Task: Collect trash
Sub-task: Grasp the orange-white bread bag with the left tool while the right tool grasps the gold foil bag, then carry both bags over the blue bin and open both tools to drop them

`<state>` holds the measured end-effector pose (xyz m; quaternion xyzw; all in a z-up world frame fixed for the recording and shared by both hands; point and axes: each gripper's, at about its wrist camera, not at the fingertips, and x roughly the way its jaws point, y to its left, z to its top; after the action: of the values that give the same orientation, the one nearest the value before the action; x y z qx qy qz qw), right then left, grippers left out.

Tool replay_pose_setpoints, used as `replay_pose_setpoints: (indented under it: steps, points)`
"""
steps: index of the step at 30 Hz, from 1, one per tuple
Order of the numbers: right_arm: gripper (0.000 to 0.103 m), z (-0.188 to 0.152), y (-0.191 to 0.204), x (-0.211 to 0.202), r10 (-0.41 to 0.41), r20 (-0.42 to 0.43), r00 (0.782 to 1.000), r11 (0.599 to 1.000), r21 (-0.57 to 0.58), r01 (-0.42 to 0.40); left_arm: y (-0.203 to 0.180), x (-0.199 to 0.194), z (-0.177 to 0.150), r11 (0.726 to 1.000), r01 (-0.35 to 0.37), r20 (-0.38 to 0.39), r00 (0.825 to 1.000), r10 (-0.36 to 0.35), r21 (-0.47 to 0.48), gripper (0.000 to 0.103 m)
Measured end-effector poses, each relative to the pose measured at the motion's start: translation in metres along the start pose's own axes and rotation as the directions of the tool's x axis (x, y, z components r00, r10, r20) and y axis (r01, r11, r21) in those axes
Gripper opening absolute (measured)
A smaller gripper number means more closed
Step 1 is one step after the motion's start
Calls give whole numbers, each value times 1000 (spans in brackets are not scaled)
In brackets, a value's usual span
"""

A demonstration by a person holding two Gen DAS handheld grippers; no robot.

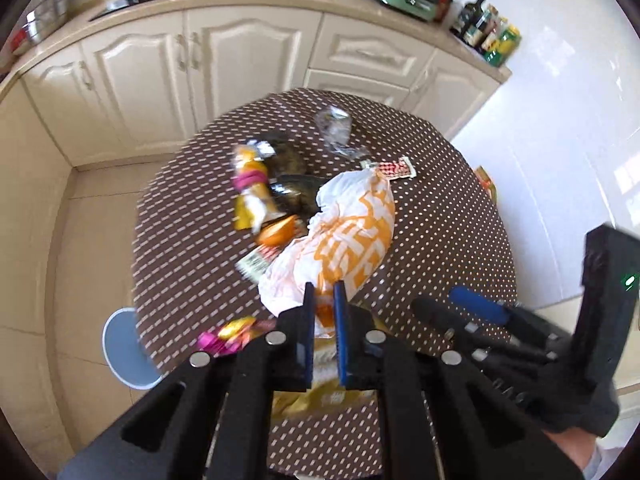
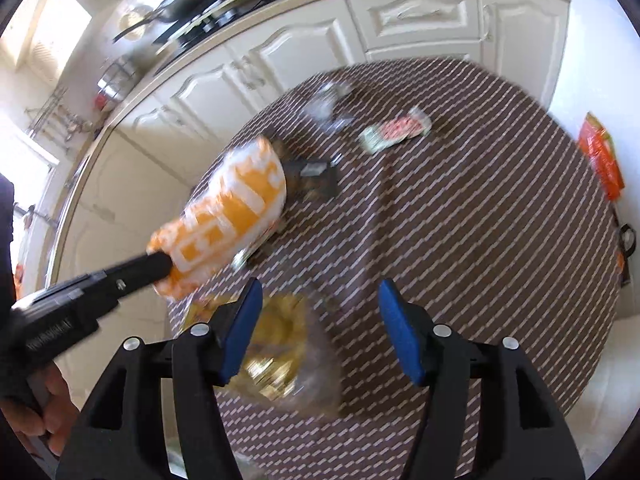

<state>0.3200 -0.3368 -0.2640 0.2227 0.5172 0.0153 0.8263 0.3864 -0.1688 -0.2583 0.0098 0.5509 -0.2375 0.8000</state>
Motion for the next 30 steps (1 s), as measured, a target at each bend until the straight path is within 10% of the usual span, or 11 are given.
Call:
replay_pose_setpoints:
  steps: [8, 10, 16, 23, 30]
  points:
    - [68, -35, 2, 30, -17, -61, 998, 995, 96, 23, 33, -37, -46, 998, -28, 27, 999, 30, -53, 8]
    - [43, -39, -3, 40, 7, -82, 997, 992, 128, 4, 40, -43, -55, 998, -23, 28, 999, 25, -62, 8]
    - [11, -44, 12, 21, 29, -32, 999, 995, 99, -25, 62, -57, -75, 996, -10, 39, 999, 13, -93, 8]
    - [9, -55, 86, -8, 6, 56, 998, 996, -85, -1, 101, -91, -94, 988, 1, 99, 995, 14, -153, 8]
    - [9, -64, 199, 53, 81, -2, 997, 958, -277, -78, 187, -127, -134, 947, -88, 119, 984, 130, -308, 8]
